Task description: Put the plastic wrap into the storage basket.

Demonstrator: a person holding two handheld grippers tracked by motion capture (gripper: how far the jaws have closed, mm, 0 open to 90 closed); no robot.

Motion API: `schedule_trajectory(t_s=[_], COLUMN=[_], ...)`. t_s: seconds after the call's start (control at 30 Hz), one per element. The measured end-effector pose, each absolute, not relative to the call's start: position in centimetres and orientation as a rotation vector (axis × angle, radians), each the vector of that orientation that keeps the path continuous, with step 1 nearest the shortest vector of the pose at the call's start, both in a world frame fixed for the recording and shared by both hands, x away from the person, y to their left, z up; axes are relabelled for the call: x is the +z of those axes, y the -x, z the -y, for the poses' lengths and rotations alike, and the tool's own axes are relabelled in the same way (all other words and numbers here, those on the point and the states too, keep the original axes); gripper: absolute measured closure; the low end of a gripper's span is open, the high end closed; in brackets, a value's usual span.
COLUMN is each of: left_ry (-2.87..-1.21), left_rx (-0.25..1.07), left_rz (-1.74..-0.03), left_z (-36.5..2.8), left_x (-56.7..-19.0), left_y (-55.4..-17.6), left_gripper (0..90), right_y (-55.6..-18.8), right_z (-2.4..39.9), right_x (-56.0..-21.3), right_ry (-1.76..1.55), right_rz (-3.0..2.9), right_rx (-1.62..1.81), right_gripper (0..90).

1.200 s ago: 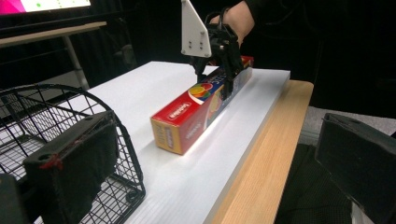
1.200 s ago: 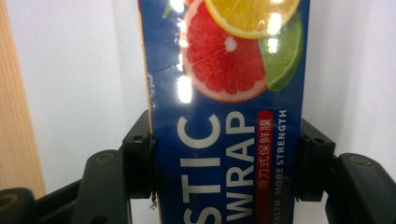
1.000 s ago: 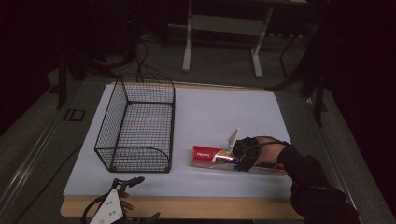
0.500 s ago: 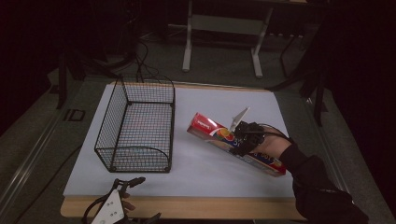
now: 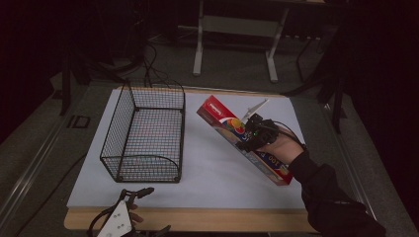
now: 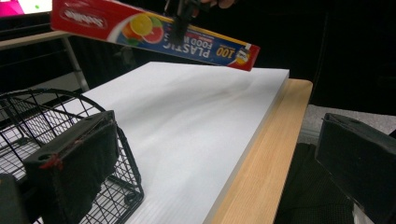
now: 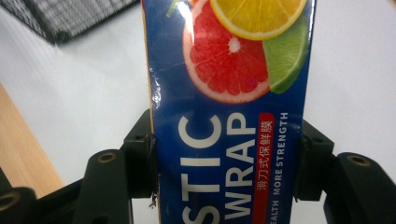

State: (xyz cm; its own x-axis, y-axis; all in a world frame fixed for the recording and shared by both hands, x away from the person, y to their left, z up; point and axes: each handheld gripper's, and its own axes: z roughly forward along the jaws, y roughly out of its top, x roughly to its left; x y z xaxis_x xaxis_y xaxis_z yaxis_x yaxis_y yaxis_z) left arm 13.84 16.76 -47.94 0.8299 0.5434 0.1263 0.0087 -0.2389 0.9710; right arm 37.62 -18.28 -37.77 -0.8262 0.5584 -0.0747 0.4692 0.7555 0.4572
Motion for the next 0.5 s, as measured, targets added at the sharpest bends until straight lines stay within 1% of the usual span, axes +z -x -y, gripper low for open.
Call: schedule_trajectory(t_s=[0.07, 0.5], left_ry=[-1.754, -1.757], left_rx=[0.527, 0.528], left_rz=[-0.428, -0.422], left_z=[-16.7, -16.7], left_x=[-48.0, -48.0], left_y=[-13.9, -13.9], left_gripper=[0.0, 0.1], right_y=[-37.7, -37.5], right_z=[18.1, 13.9], right_x=[-37.5, -34.6], right_ry=[-0.821, -0.826], right_rz=[-2.745, -2.654], right_rx=[0.646, 0.804], right_gripper=[39.7, 39.8])
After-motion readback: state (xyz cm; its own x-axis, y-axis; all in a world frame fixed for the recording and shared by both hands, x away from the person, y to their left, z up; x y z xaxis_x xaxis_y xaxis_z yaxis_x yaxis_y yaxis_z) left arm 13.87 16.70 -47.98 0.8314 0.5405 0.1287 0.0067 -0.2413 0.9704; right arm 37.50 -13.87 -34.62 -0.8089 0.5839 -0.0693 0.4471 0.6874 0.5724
